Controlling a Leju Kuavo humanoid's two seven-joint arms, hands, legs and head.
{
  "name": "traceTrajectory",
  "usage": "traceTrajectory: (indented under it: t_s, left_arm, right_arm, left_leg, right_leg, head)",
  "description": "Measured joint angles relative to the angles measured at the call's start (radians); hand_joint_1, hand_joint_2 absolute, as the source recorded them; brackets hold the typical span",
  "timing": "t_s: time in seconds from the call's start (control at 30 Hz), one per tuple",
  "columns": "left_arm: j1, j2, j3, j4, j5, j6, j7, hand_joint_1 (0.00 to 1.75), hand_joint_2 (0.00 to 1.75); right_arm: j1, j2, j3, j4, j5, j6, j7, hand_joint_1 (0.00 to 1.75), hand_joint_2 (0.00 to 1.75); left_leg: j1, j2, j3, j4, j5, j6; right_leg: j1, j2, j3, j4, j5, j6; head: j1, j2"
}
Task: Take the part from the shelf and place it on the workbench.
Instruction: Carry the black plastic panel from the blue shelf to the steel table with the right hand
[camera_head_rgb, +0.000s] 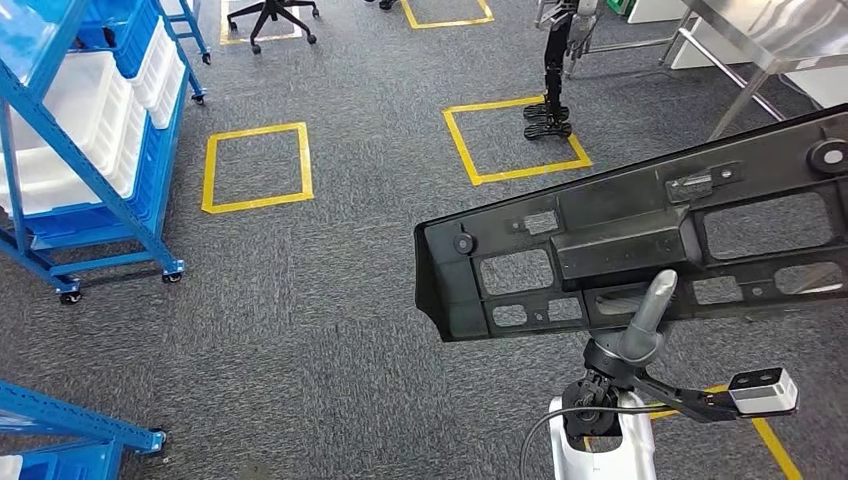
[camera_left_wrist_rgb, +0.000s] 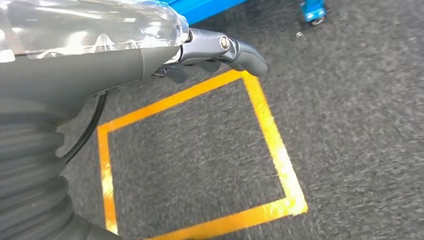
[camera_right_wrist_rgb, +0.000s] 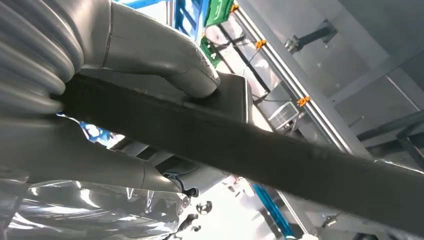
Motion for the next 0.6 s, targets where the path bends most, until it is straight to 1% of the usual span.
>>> traceTrajectory:
  t_s: [0.03,0.07,0.1,0.13,0.17,0.2,0.23,0.27,0.3,0.33,0.37,0.4,0.43,0.47,0.5,0.53,0.57,0.6]
  left_arm:
    - [-0.003,0.000,-0.001,-0.001,-0.002,0.000,0.000,0.00,1.75]
    - [-0.004,0.000,-0.003,-0.002,-0.004,0.000,0.000,0.00,1.75]
    - [-0.004,0.000,-0.004,-0.002,-0.004,0.000,0.000,0.00,1.75]
    - [-0.004,0.000,-0.005,-0.002,-0.005,0.000,0.000,0.00,1.75]
    - [-0.004,0.000,-0.005,-0.003,-0.004,0.000,0.000,0.00,1.75]
    - [-0.004,0.000,-0.005,-0.003,-0.003,0.000,0.000,0.00,1.75]
    - [-0.006,0.000,-0.005,-0.003,-0.002,0.000,-0.001,0.00,1.75]
    - [-0.008,-0.001,-0.006,-0.003,0.001,0.000,-0.002,0.00,1.75]
    - [-0.010,-0.001,-0.006,-0.003,0.003,0.000,-0.004,0.00,1.75]
    - [-0.011,-0.001,-0.006,-0.003,0.006,0.000,-0.005,0.00,1.75]
    - [-0.012,-0.001,-0.006,-0.003,0.008,0.000,-0.005,0.00,1.75]
    - [-0.013,-0.002,-0.006,-0.003,0.010,0.000,-0.006,0.00,1.75]
    - [-0.014,-0.002,-0.006,-0.003,0.011,0.000,-0.006,0.00,1.75]
    - [-0.015,-0.003,-0.006,-0.003,0.012,0.000,-0.006,0.00,1.75]
    - [-0.017,-0.004,-0.006,-0.003,0.012,0.000,-0.006,0.00,1.75]
    - [-0.017,-0.004,-0.006,-0.003,0.014,0.000,-0.006,0.00,1.75]
    - [-0.015,-0.003,-0.006,-0.003,0.016,0.000,-0.006,0.00,1.75]
    - [-0.013,-0.003,-0.006,-0.003,0.018,0.000,-0.005,0.00,1.75]
  right_arm:
    - [0.002,0.000,0.000,-0.004,0.002,0.000,-0.002,1.75,1.75]
    - [0.004,0.000,0.000,-0.006,0.004,0.001,-0.004,1.75,1.75]
    - [0.006,0.000,0.000,-0.008,0.005,0.001,-0.005,1.75,1.75]
    - [0.009,0.000,0.000,-0.009,0.006,0.002,-0.007,1.75,1.75]
    - [0.013,-0.001,0.000,-0.009,0.006,0.002,-0.009,1.75,1.75]
    - [0.016,-0.001,0.000,-0.010,0.006,0.002,-0.010,1.75,1.75]
    - [0.018,-0.002,-0.001,-0.012,0.005,0.002,-0.011,1.75,1.75]
    - [0.020,-0.002,-0.001,-0.014,0.005,0.002,-0.012,1.75,1.75]
    - [0.019,-0.002,-0.001,-0.016,0.005,0.002,-0.012,1.75,1.75]
    - [0.018,-0.002,-0.001,-0.018,0.005,0.001,-0.012,1.75,1.75]
    - [0.017,-0.002,-0.001,-0.020,0.005,0.000,-0.012,1.75,1.75]
    - [0.016,-0.002,-0.001,-0.020,0.005,-0.001,-0.012,1.75,1.75]
    - [0.015,-0.002,-0.001,-0.020,0.005,-0.003,-0.012,1.75,1.75]
    - [0.015,-0.003,-0.001,-0.021,0.005,-0.005,-0.011,1.75,1.75]
    - [0.013,-0.003,-0.001,-0.022,0.005,-0.007,-0.011,1.75,1.75]
    - [0.010,-0.003,-0.001,-0.023,0.005,-0.009,-0.011,1.75,1.75]
    - [0.007,-0.002,-0.001,-0.024,0.005,-0.010,-0.011,1.75,1.75]
    - [0.004,-0.002,-0.001,-0.023,0.005,-0.010,-0.011,1.75,1.75]
  left_leg:
    - [0.000,0.015,0.002,-0.006,0.003,0.006]
    - [-0.001,0.029,0.003,-0.008,0.004,0.010]
    - [-0.003,0.044,0.002,-0.009,0.004,0.013]
    - [-0.005,0.059,0.002,-0.009,0.003,0.014]
    - [-0.006,0.075,0.001,-0.009,0.002,0.014]
    - [-0.006,0.091,0.002,-0.009,0.001,0.013]
    - [-0.006,0.106,0.003,-0.009,-0.001,0.011]
    - [-0.006,0.119,0.005,-0.009,-0.003,0.009]
    - [-0.008,0.131,0.008,-0.009,-0.006,0.005]
    - [-0.009,0.141,0.011,-0.009,-0.009,0.000]
    - [-0.011,0.150,0.014,-0.009,-0.012,-0.006]
    - [-0.012,0.159,0.017,-0.009,-0.014,-0.012]
    - [-0.011,0.170,0.020,-0.010,-0.016,-0.018]
    - [-0.010,0.170,0.023,-0.009,-0.020,-0.024]
    - [-0.007,0.154,0.021,0.002,-0.030,-0.029]
    - [-0.004,0.128,0.010,0.032,-0.051,-0.034]
    - [-0.001,0.095,-0.014,0.087,-0.081,-0.037]
    - [0.000,0.069,-0.048,0.160,-0.116,-0.038]
  right_leg:
    - [0.002,-0.033,-0.017,0.034,-0.021,0.004]
    - [0.003,-0.074,-0.043,0.089,-0.052,0.007]
    - [0.002,-0.101,-0.076,0.157,-0.085,0.011]
    - [-0.001,-0.115,-0.107,0.220,-0.110,0.014]
    - [-0.004,-0.122,-0.126,0.258,-0.119,0.017]
    - [-0.006,-0.126,-0.124,0.256,-0.108,0.019]
    - [-0.007,-0.133,-0.100,0.214,-0.083,0.020]
    - [-0.007,-0.150,-0.058,0.140,-0.048,0.019]
    - [-0.003,-0.171,-0.016,0.067,-0.025,0.015]
    - [0.002,-0.188,0.014,0.012,-0.010,0.009]
    - [0.006,-0.199,0.031,-0.020,-0.004,0.002]
    - [0.010,-0.195,0.032,-0.026,-0.007,-0.005]
    - [0.012,-0.182,0.031,-0.029,-0.006,-0.011]
    - [0.010,-0.170,0.032,-0.032,-0.004,-0.017]
    - [0.007,-0.159,0.035,-0.035,-0.002,-0.023]
    - [0.005,-0.147,0.038,-0.039,0.001,-0.030]
    - [0.002,-0.137,0.041,-0.042,0.002,-0.035]
    - [0.003,-0.125,0.041,-0.042,0.002,-0.039]
  head:
    - [0.000,0.000]
    - [0.000,0.000]
    - [0.000,0.000]
    - [0.000,0.000]
    - [0.000,0.000]
    - [0.000,0.000]
    - [0.000,0.000]
    - [0.000,0.000]
    - [0.000,0.000]
    - [0.000,0.000]
    - [0.000,0.000]
    - [0.000,0.000]
    - [0.000,0.000]
    - [0.000,0.000]
    - [0.000,0.000]
    - [0.000,0.000]
    - [0.000,0.000]
    - [0.000,0.000]
